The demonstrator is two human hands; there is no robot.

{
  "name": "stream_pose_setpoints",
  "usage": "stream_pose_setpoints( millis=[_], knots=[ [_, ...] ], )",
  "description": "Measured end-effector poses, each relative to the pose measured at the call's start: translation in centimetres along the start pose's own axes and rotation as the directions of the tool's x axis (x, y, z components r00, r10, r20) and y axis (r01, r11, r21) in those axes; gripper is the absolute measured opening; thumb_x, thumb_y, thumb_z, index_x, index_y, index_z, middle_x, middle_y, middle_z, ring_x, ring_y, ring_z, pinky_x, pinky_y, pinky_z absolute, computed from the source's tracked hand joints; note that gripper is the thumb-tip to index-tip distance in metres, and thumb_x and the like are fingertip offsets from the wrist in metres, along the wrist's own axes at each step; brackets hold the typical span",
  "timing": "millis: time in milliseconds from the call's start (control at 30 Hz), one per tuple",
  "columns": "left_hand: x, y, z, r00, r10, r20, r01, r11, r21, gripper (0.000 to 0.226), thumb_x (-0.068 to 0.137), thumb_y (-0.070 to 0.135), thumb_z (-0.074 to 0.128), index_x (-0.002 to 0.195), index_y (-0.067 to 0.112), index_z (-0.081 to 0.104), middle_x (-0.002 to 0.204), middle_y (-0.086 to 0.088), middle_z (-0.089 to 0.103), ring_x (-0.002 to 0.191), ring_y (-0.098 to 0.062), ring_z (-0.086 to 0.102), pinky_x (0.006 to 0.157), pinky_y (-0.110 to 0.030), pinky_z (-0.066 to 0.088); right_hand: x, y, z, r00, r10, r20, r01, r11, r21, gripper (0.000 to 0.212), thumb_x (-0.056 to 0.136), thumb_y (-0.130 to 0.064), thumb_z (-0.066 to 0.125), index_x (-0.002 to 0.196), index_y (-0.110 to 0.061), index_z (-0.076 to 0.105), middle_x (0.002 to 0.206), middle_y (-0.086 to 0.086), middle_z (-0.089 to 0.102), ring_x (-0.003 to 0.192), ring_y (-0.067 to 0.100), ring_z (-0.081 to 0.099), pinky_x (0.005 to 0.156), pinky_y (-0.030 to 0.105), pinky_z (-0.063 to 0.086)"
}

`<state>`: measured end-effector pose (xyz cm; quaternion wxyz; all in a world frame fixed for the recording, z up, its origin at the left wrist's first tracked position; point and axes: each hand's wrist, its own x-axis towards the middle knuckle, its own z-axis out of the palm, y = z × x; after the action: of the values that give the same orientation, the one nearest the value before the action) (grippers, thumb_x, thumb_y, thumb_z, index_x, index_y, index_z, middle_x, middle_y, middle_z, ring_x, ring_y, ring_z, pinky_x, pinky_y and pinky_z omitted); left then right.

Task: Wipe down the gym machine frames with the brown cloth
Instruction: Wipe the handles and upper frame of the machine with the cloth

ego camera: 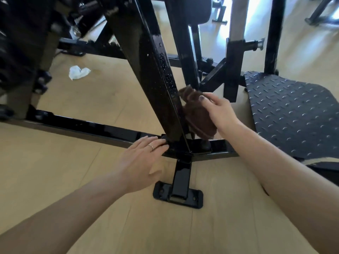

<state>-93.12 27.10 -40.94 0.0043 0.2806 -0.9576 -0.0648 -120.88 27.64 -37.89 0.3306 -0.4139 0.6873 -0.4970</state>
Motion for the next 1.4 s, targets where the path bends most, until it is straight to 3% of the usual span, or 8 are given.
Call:
stream_pose_setpoints(
  millis=[100, 267, 367, 633, 733, 933, 1233, 1400],
  knots=[
    [0.5, 0.4, -3.1, 0.944, -0.272, -0.188, 0.191, 0.913, -0.362, 0.067, 0.092, 0.058, 0.062, 0.149, 0.03, 0.039, 0.139, 0.017, 0.05, 0.127, -0.005, 0.047, 0.107, -0.028, 0.04, -2.7, -3.8, -0.6, 0.999, 0.026, 0.044, -0.042, 0.902, 0.43, 0.027, 0.106, -0.032, 0.053, 0.125, -0.022, 0.069, 0.112, 0.004, 0.075, 0.103, 0.024, 0.073, 0.091, 0.043, 0.06],
    [2.7, 2.0, -7.0, 0.844, -0.504, -0.186, 0.119, 0.514, -0.849, 0.043, 0.099, 0.045, 0.061, 0.138, 0.033, 0.049, 0.11, 0.032, 0.057, 0.107, 0.012, 0.054, 0.077, -0.003, 0.042, -6.6, -6.6, 6.3, 0.996, -0.076, 0.048, 0.043, 0.875, 0.483, 0.03, 0.109, -0.032, 0.041, 0.12, -0.024, 0.067, 0.109, -0.001, 0.071, 0.098, 0.012, 0.071, 0.082, 0.025, 0.058],
    [3.1, 2.2, -7.6, 0.826, -0.533, -0.182, 0.114, 0.475, -0.872, 0.03, 0.106, 0.035, 0.051, 0.134, 0.027, 0.056, 0.104, 0.026, 0.062, 0.093, 0.012, 0.06, 0.066, 0.003, 0.043, -8.3, -4.8, 9.5, 0.977, -0.172, -0.127, 0.198, 0.951, 0.237, 0.05, 0.105, -0.049, 0.03, 0.149, -0.032, 0.047, 0.145, -0.005, 0.055, 0.139, 0.013, 0.048, 0.119, 0.041, 0.037],
    [2.9, 2.4, -8.3, 0.845, -0.535, 0.01, 0.238, 0.359, -0.902, 0.013, 0.11, 0.037, 0.036, 0.117, 0.042, 0.046, 0.094, 0.035, 0.05, 0.086, 0.016, 0.05, 0.07, -0.005, 0.03, -8.7, -1.0, 8.7, 0.965, 0.233, -0.122, -0.184, 0.931, 0.316, 0.03, 0.113, -0.038, 0.028, 0.113, -0.039, 0.057, 0.115, 0.007, 0.066, 0.111, 0.027, 0.064, 0.106, 0.055, 0.05],
    [2.8, 2.1, -8.5, 0.835, -0.544, 0.088, 0.264, 0.255, -0.93, 0.018, 0.11, 0.04, 0.034, 0.118, 0.039, 0.051, 0.096, 0.029, 0.056, 0.084, 0.017, 0.055, 0.065, -0.001, 0.037, -7.9, -5.7, 9.3, 0.988, 0.096, -0.117, -0.045, 0.924, 0.379, 0.032, 0.11, -0.043, 0.031, 0.131, -0.038, 0.054, 0.127, 0.001, 0.062, 0.118, 0.02, 0.061, 0.108, 0.049, 0.049],
    [4.1, 3.6, -12.4, 0.797, -0.568, 0.207, 0.267, 0.024, -0.963, 0.054, 0.11, 0.043, 0.027, 0.15, 0.01, 0.043, 0.153, -0.018, 0.047, 0.14, -0.033, 0.046, 0.12, -0.047, 0.034, -6.1, -13.2, 10.3, 0.949, -0.251, -0.19, 0.292, 0.929, 0.229, 0.041, 0.098, -0.064, 0.031, 0.136, -0.058, 0.045, 0.125, -0.023, 0.055, 0.118, -0.004, 0.054, 0.096, 0.02, 0.041],
    [1.1, 4.0, -17.5, 0.785, -0.614, 0.084, 0.225, 0.157, -0.962, 0.013, 0.102, 0.028, 0.057, 0.107, 0.033, 0.046, 0.096, 0.022, 0.054, 0.074, 0.017, 0.058, 0.05, 0.004, 0.037, -7.9, -11.1, 8.5, 0.991, 0.124, -0.051, -0.098, 0.93, 0.353, 0.034, 0.11, -0.041, 0.035, 0.139, -0.043, 0.054, 0.128, -0.002, 0.064, 0.117, 0.019, 0.062, 0.107, 0.049, 0.05],
    [0.0, 4.4, -21.1, 0.788, -0.589, 0.178, 0.176, -0.062, -0.982, 0.049, 0.103, 0.032, 0.055, 0.147, 0.015, 0.046, 0.139, -0.004, 0.059, 0.131, -0.02, 0.053, 0.114, -0.03, 0.041, -7.3, -20.6, 9.8, 0.987, -0.078, -0.139, 0.125, 0.919, 0.373, 0.038, 0.108, -0.036, 0.038, 0.143, -0.036, 0.053, 0.128, -0.013, 0.06, 0.117, 0.005, 0.057, 0.101, 0.03, 0.047]
  ],
)
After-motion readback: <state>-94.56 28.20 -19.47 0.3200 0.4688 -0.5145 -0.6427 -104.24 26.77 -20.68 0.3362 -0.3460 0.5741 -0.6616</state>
